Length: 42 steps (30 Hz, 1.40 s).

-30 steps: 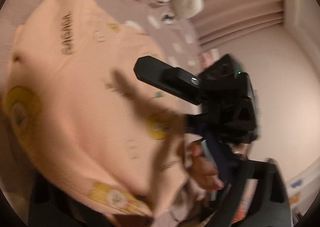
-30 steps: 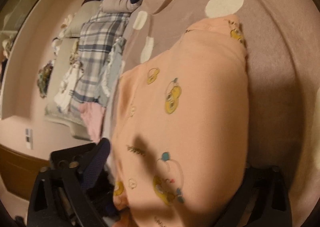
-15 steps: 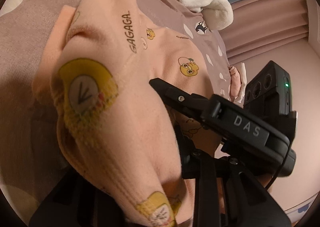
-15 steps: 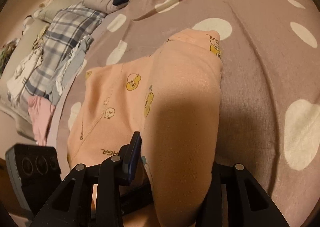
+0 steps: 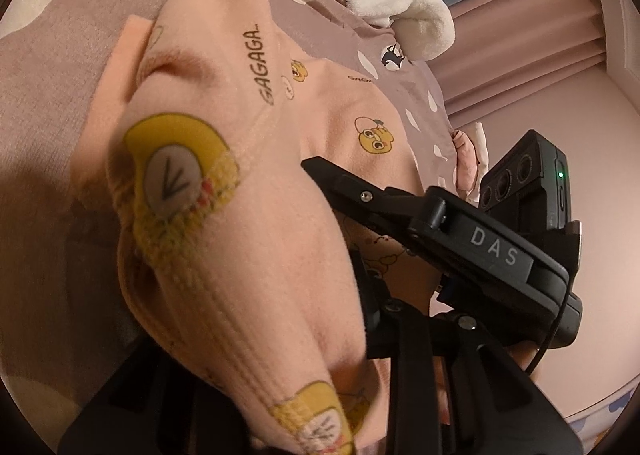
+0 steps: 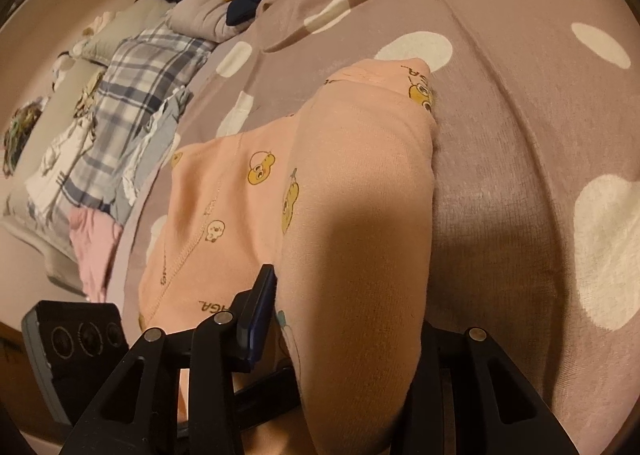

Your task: Fold small clothes

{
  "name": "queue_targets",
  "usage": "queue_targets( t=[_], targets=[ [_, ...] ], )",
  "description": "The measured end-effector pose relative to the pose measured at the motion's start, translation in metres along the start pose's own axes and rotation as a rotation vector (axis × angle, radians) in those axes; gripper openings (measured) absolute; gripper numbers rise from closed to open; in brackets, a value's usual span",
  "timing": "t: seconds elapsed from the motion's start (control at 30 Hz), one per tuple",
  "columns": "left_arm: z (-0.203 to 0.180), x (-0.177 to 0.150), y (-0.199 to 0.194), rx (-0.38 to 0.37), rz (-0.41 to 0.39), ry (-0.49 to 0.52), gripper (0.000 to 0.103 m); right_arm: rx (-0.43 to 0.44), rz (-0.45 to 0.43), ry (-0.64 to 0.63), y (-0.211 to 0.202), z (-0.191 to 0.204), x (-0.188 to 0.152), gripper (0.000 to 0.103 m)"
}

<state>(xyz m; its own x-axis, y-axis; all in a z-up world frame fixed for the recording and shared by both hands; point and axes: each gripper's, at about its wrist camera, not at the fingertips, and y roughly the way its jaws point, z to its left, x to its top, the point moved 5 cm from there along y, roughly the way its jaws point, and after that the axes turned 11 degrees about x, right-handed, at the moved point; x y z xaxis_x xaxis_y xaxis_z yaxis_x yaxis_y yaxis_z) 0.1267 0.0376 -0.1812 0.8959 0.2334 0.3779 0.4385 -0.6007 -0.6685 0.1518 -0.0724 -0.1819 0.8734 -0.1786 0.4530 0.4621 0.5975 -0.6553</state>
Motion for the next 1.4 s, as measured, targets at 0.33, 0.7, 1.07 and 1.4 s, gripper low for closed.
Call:
queue_targets(
  t=[0.33,0.7,1.07,1.4],
  targets=[
    [0.001,-0.004,-0.004,-0.001,-0.023,0.019,0.028,0.044,-0.017,0.016,-0.001,-0.002,-0.002,0.037],
    [0.002,-0.005,-0.005,-0.003,-0.025,0.023,0.028,0.070,-0.025,0.021,-0.003,-0.003,-0.003,0.037],
    [-0.003,-0.004,-0.007,0.029,-0.026,0.020,0.026,0.001,-0.037,-0.055,-0.005,0.008,-0.003,0.037],
    [-0.045,-0.005,-0.026,0.095,-0.111,0.154,0.026,0.074,-0.100,-0.061,-0.038,0.012,0.003,0.031]
  ],
)
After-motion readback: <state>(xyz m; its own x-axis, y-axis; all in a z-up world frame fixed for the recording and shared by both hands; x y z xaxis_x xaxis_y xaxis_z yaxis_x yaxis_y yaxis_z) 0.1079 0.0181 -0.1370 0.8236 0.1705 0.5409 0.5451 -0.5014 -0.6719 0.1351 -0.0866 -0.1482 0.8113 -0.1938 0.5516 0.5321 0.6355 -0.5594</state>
